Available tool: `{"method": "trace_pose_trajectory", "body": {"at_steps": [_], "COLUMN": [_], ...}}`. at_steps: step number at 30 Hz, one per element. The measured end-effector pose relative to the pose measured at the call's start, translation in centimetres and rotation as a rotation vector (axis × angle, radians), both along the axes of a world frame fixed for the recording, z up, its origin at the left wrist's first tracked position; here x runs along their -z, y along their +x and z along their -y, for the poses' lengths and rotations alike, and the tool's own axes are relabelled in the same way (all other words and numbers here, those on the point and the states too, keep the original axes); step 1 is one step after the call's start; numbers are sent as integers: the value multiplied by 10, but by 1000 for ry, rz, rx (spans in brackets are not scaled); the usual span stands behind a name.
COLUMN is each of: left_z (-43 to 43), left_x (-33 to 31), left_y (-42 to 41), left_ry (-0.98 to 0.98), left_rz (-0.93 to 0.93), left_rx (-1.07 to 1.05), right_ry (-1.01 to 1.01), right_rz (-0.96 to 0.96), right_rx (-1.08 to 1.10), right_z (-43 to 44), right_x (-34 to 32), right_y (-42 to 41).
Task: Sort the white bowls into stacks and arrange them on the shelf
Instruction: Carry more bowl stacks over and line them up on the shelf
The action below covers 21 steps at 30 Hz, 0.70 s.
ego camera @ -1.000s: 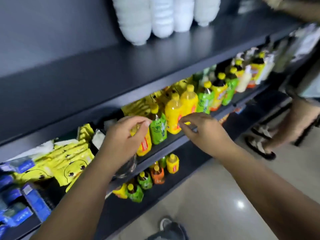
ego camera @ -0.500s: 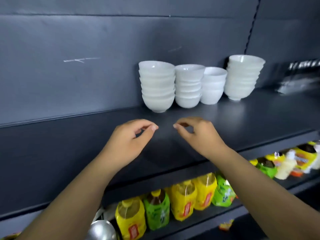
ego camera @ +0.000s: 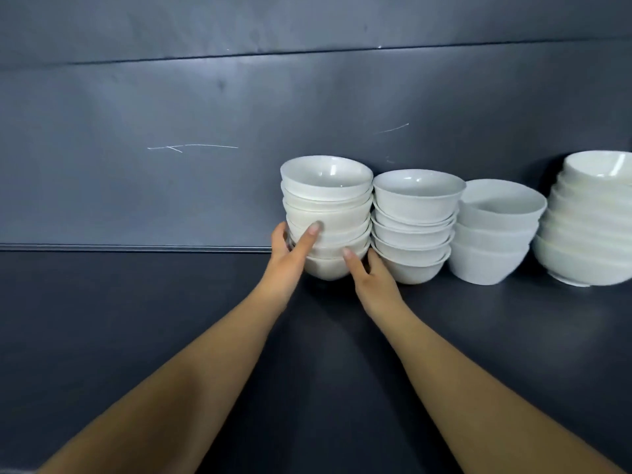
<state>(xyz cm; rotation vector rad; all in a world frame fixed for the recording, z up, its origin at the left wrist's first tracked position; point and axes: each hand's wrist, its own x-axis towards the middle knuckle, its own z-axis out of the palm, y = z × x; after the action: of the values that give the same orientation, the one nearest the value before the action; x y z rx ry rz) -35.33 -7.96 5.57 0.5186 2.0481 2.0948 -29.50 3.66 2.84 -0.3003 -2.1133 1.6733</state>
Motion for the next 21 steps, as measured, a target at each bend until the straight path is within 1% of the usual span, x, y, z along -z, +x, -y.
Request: {"method": "trace_pose_trajectory", "body": {"at_steps": [2, 7, 13, 17, 21], "left_z": [-9, -16, 5, 30, 54], "left_x": [4, 12, 18, 21, 25], "left_y": [-8, -13, 0, 17, 32], "left_ry": [75, 166, 171, 149, 125], "left_rz": [-9, -62, -109, -137, -188], "left_rx": [13, 23, 35, 55, 36], "right_ry": [-24, -66, -20, -63, -61], "right_rz": [-9, 0, 82, 133, 167], "right_rx": [-4, -31, -73, -61, -69], "right_z": [-2, -6, 7, 31, 48], "right_x": [2, 5, 0, -9, -8], "right_y": [-4, -5, 18, 43, 66]}}
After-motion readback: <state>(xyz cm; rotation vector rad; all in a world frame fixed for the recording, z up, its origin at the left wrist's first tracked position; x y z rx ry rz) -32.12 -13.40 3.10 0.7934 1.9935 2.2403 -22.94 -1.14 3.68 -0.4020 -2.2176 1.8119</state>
